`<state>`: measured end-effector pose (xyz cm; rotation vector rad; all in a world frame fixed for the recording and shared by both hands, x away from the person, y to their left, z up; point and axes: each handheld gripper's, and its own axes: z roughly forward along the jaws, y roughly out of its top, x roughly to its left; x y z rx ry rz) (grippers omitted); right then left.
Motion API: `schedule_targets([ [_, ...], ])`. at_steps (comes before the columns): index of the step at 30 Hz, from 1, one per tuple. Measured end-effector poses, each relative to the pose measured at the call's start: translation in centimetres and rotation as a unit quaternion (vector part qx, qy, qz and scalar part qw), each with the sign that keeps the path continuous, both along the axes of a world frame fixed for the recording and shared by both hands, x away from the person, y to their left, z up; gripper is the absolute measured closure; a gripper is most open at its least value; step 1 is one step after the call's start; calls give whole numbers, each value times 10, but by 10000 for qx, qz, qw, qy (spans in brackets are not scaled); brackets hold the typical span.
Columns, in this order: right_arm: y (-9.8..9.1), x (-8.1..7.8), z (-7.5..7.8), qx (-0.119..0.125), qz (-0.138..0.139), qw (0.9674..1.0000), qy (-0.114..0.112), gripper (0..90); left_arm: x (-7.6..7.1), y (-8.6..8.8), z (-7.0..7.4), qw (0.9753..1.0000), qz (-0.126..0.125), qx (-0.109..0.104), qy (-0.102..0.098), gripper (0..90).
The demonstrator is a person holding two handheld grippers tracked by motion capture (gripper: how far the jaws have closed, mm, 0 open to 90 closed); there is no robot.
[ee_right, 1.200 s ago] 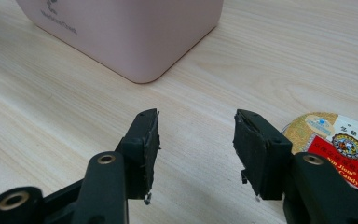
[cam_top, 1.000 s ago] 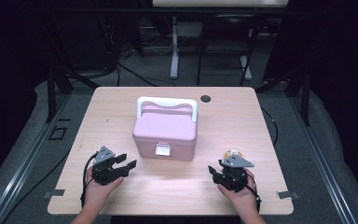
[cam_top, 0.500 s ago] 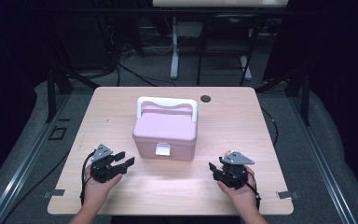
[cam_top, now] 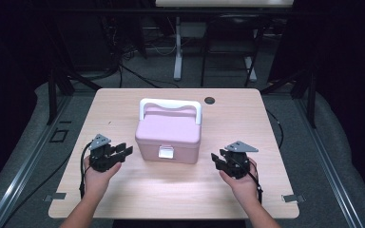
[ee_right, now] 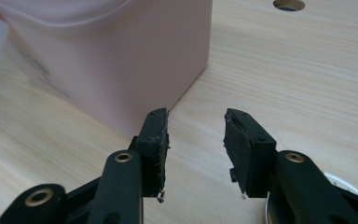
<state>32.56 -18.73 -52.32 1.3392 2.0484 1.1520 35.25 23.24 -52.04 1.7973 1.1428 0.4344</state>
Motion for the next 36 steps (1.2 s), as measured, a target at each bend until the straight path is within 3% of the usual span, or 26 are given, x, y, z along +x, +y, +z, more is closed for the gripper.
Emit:
schedule_targets([
  [13, 13, 29, -3, 32, -60, 10000, -6, 682, 26, -3, 2, 9998, 187, 70, 25, 798],
  [19, 18, 40, -5, 0, -70, 10000, -30, 706, 37, -5, -8, 9998, 132, 126, 42, 843],
  [24, 25, 47, -11, 17, -74, 10000, -17, 737, 40, -12, -11, 9997, 57, 219, 54, 875],
  [36, 39, 55, -17, -45, -34, 10000, -47, 777, 42, -20, -12, 10000, -52, 48, -17, 893],
])
